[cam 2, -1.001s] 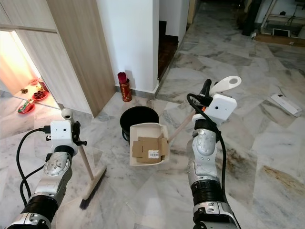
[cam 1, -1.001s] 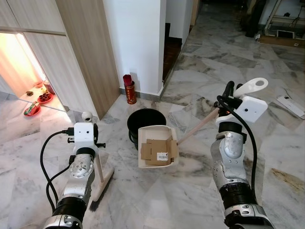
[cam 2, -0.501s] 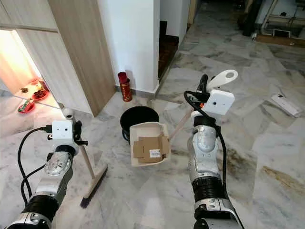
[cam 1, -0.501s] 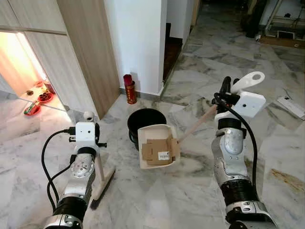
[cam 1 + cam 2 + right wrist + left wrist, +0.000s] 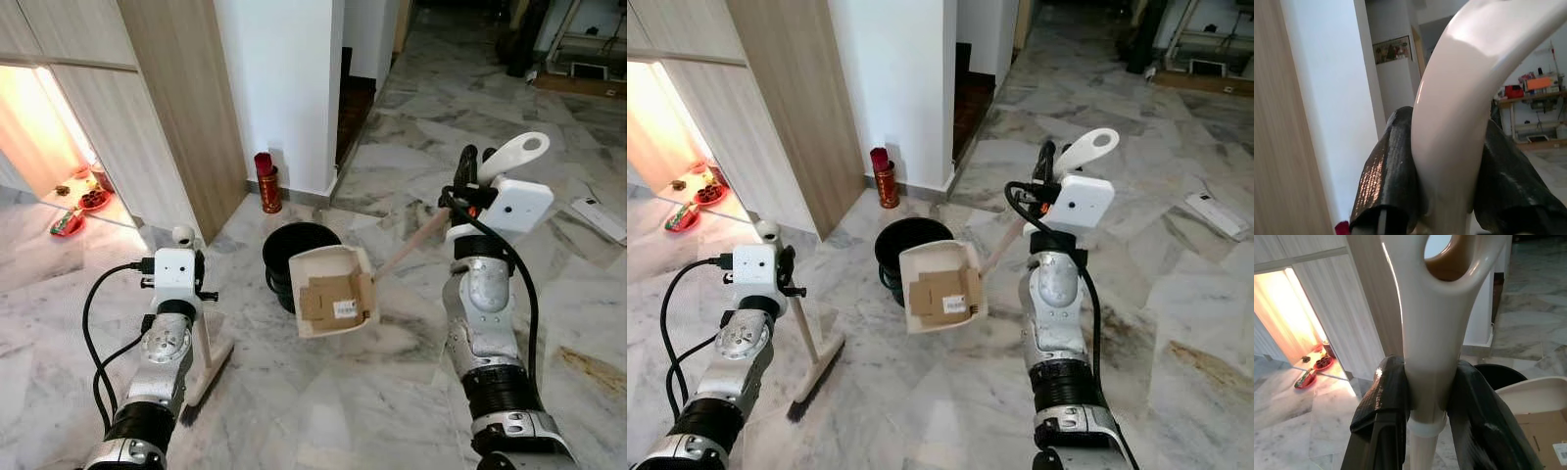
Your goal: Sweep floor
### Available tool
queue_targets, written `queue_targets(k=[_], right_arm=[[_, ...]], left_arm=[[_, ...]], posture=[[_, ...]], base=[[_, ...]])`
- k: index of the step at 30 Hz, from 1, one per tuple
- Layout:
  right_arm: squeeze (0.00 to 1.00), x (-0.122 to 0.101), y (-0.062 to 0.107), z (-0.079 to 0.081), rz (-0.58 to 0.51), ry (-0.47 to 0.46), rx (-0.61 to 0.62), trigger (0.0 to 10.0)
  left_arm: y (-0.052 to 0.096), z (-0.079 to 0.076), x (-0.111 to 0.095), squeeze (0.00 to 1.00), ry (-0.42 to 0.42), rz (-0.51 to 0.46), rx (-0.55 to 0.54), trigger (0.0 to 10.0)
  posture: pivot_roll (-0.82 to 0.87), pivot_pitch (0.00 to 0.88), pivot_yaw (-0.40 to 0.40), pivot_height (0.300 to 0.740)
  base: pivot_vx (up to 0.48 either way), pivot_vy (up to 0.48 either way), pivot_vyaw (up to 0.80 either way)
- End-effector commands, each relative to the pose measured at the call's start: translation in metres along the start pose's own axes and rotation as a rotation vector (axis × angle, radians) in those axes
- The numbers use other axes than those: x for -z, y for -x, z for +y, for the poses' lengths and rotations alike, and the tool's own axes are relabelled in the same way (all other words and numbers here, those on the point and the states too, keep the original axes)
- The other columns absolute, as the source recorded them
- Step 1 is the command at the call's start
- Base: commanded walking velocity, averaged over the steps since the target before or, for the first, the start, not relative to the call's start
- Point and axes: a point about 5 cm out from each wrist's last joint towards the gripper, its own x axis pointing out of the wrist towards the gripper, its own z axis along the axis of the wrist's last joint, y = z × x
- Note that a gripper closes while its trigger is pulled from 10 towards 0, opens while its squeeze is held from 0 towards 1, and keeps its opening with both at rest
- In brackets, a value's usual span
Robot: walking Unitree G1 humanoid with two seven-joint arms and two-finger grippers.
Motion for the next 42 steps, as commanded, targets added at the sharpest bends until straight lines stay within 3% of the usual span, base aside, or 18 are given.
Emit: queue_targets(k=[1, 5, 9, 15, 16, 21, 26, 30, 32, 42], right_arm=[[0.0, -0.023, -0.011, 0.007, -0.107, -0.02, -0.016, 10.0], [0.0, -0.022, -0.01, 0.008, -0.102, -0.034, -0.006, 10.0], [0.0, -0.021, -0.007, 0.007, -0.091, -0.089, 0.097, 10.0], [0.0, -0.018, -0.004, 0.009, -0.076, -0.113, 0.152, 10.0], [0.0, -0.015, -0.001, 0.009, -0.053, -0.157, 0.193, 10.0], [0.0, -0.005, 0.008, 0.01, 0.003, -0.21, 0.267, 10.0], [0.0, 0.01, 0.018, -0.001, 0.094, -0.371, 0.411, 10.0], [0.0, 0.011, 0.02, -0.007, 0.1, -0.411, 0.445, 10.0], [0.0, 0.013, 0.02, -0.011, 0.113, -0.514, 0.487, 10.0], [0.0, 0.01, 0.02, -0.025, 0.077, -0.544, 0.512, 10.0]], left_arm=[[-0.007, -0.001, -0.016, 0.0, -0.028, -0.075, 0.02, 10.0], [-0.008, -0.002, -0.017, 0.0, -0.034, -0.079, 0.028, 10.0], [-0.008, -0.002, -0.018, 0.0, -0.039, -0.081, 0.037, 10.0], [-0.008, -0.002, -0.018, 0.0, -0.042, -0.082, 0.038, 10.0], [-0.007, -0.002, -0.018, 0.0, -0.042, -0.082, 0.039, 10.0], [-0.007, -0.001, -0.017, 0.0, -0.043, -0.081, 0.042, 10.0], [-0.007, -0.001, -0.017, 0.0, -0.042, -0.081, 0.046, 10.0], [-0.007, -0.001, -0.018, 0.0, -0.041, -0.081, 0.049, 10.0], [-0.007, -0.002, -0.018, 0.0, -0.039, -0.082, 0.051, 10.0], [-0.005, -0.004, -0.017, 0.0, -0.029, -0.082, 0.056, 10.0]], posture=[[0.01, 0.0, 0.07, 0.74], [0.01, 0.0, 0.073, 0.74], [0.01, 0.0, 0.075, 0.74], [0.02, 0.0, 0.077, 0.74], [0.02, 0.0, 0.078, 0.74], [0.03, 0.0, 0.078, 0.74], [0.03, 0.0, 0.079, 0.74], [0.03, 0.0, 0.079, 0.74], [0.02, 0.0, 0.077, 0.74], [0.03, 0.0, 0.071, 0.74]], base=[[0.0, 0.0, 0.0], [0.0, 0.0, 0.0], [0.0, 0.0, 0.0], [0.0, 0.0, 0.0], [0.0, 0.0, 0.0], [0.0, 0.0, 0.0], [0.0, 0.0, 0.0], [0.0, 0.0, 0.0], [0.0, 0.0, 0.0], [0.0, 0.0, 0.0]])
